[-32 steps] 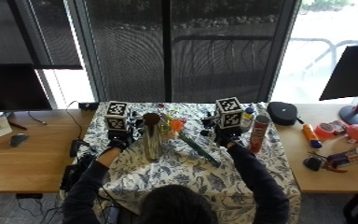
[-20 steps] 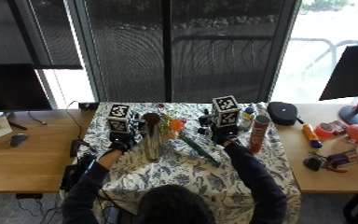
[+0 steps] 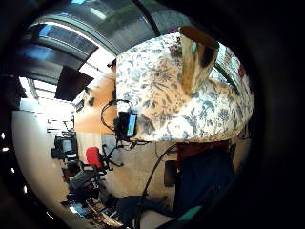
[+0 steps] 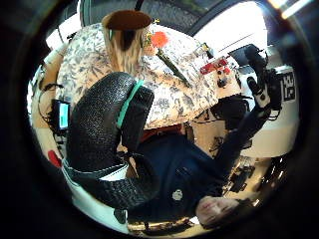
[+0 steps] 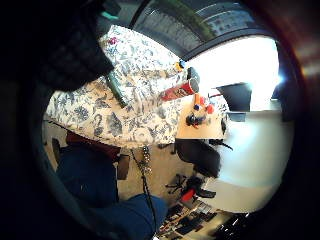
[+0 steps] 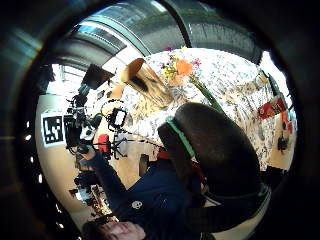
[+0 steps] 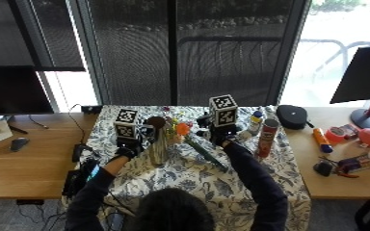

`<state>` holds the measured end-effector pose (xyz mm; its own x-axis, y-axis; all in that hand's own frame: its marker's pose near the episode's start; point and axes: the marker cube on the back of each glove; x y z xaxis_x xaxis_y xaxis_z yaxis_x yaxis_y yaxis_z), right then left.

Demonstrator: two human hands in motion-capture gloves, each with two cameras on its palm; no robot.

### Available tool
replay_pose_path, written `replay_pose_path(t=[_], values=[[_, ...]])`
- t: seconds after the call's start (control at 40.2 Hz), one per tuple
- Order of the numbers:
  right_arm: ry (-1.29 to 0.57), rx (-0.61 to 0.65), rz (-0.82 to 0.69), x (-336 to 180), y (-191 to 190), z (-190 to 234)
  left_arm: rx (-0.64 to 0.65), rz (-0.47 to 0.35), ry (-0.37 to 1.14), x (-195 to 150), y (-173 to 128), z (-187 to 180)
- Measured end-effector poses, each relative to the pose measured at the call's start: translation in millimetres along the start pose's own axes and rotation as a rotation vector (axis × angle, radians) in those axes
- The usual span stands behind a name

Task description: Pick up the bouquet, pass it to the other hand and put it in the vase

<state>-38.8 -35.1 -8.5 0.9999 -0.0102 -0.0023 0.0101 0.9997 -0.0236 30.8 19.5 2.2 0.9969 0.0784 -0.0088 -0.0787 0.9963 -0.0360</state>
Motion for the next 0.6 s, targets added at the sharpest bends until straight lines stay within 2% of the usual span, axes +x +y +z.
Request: replay_pose_path(t=[0.149, 0.323, 0.447, 0.597], values=[[-0.090, -0.053, 0.119, -0.1, -6.4, -16.9, -0.007, 0.024, 0.016, 4.7, -1.2, 0.1], [-0.184, -0.086, 0.248, 6.4, -18.3, -17.0, 0.006, 0.033, 0.042, 4.1, 1.1, -2.7], [-0.204, -0.106, 0.306, 13.7, -36.0, 2.9, 0.023, 0.047, 0.041, 4.4, 1.0, -0.7], [-0.178, -0.212, 0.334, 20.7, -52.4, 42.4, 0.017, 0.064, 0.045, 8.1, 6.1, -2.4]])
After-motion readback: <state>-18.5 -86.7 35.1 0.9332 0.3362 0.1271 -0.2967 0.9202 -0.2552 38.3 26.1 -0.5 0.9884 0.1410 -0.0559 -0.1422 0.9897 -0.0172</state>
